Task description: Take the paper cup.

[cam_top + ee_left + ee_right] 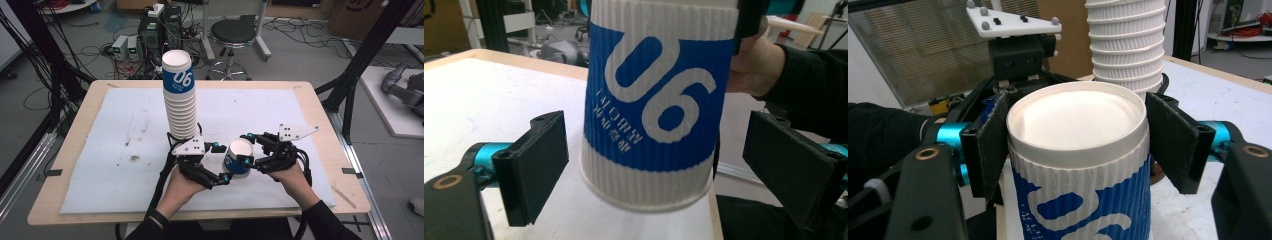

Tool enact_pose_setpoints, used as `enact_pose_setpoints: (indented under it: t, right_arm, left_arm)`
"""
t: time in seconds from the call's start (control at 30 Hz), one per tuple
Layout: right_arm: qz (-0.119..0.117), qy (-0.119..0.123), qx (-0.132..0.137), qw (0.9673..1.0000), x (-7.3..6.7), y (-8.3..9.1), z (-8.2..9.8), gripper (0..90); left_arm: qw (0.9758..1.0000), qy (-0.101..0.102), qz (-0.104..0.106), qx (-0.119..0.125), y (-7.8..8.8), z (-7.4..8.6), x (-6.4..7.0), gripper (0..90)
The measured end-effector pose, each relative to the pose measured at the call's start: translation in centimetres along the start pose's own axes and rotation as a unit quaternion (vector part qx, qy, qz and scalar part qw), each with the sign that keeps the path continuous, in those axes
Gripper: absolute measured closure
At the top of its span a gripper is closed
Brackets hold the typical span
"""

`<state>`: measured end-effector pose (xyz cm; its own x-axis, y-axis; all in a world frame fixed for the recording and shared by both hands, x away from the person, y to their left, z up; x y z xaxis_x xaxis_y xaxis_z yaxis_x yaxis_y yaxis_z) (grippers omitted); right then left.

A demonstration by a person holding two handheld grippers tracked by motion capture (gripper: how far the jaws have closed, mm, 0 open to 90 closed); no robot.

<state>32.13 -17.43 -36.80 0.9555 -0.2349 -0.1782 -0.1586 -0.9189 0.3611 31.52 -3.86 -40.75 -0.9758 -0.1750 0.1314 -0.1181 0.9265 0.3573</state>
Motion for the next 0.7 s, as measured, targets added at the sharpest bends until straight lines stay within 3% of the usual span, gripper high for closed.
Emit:
enact_pose_setpoints:
  t: [0.3, 0.5, 0.57, 0.7]
  right_arm:
    - [-0.005, 0.003, -0.002, 1.0000, -0.4, -0.4, 0.0, 30.2]
    - [-0.009, 0.001, 0.002, 1.0000, -0.5, -0.5, -0.1, 30.3]
    - [-0.010, -0.001, 0.001, 0.9999, -0.6, -0.5, -0.1, 30.2]
    - [-0.008, 0.001, -0.001, 1.0000, -0.6, -0.6, -0.1, 30.3]
  left_arm:
    - [1.0000, -0.001, 0.004, -0.005, -1.9, 0.2, -0.1, 11.1]
    - [0.9999, -0.002, 0.010, -0.007, -2.4, 0.3, -0.1, 11.1]
    - [0.9999, 0.009, 0.013, -0.007, -2.5, 0.3, -0.3, 11.2]
    - [0.9998, 0.006, 0.018, -0.010, -2.5, 0.4, -0.2, 16.4]
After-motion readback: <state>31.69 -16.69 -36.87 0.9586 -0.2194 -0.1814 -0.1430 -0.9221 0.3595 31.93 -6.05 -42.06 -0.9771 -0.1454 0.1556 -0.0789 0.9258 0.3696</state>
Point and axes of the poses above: each handheld gripper's, and its own axes: y roughly backward along the jaws, z roughly out of its underside, x roughly to its right, the point moved 7 cm from there along -y, roughly forward along the jaws, and after that the axes turned 10 degrees about -x, right-handed, at the moved point
